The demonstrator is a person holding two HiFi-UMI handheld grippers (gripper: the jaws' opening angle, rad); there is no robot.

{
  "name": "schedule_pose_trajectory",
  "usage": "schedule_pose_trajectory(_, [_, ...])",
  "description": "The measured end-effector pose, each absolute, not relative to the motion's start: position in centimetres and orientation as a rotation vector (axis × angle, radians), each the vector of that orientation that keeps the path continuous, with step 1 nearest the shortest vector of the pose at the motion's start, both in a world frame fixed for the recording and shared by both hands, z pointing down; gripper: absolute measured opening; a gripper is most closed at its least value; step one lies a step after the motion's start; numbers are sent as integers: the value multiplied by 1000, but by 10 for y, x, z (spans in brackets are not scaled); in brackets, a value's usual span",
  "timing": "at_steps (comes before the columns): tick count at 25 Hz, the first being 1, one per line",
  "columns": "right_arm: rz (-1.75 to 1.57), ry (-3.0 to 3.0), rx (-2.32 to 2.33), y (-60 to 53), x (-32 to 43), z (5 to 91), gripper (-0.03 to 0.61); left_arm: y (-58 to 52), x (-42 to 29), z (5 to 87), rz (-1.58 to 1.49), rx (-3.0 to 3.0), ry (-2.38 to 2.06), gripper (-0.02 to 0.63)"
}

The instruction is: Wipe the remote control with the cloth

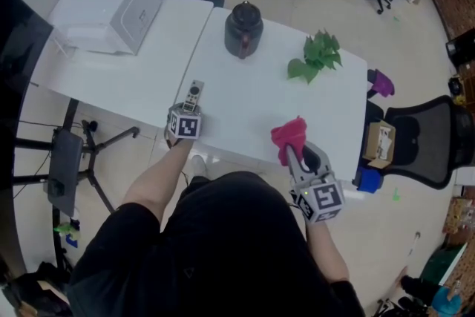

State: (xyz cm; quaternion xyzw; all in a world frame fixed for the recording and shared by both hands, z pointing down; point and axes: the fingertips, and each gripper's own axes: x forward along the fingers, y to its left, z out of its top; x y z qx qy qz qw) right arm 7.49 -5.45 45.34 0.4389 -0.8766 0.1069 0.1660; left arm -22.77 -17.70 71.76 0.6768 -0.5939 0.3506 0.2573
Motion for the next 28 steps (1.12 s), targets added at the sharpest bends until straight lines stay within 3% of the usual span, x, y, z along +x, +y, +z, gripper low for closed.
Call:
schedule_pose_trajectory(19, [328,-2484,1255,-67,77,460,89,-166,-230,710,935,1817,-1559,252])
schedule_pose_trajectory(28, [430,-2152,1303,-104,114,564,92,-151,-221,632,696,2007,-1641,253])
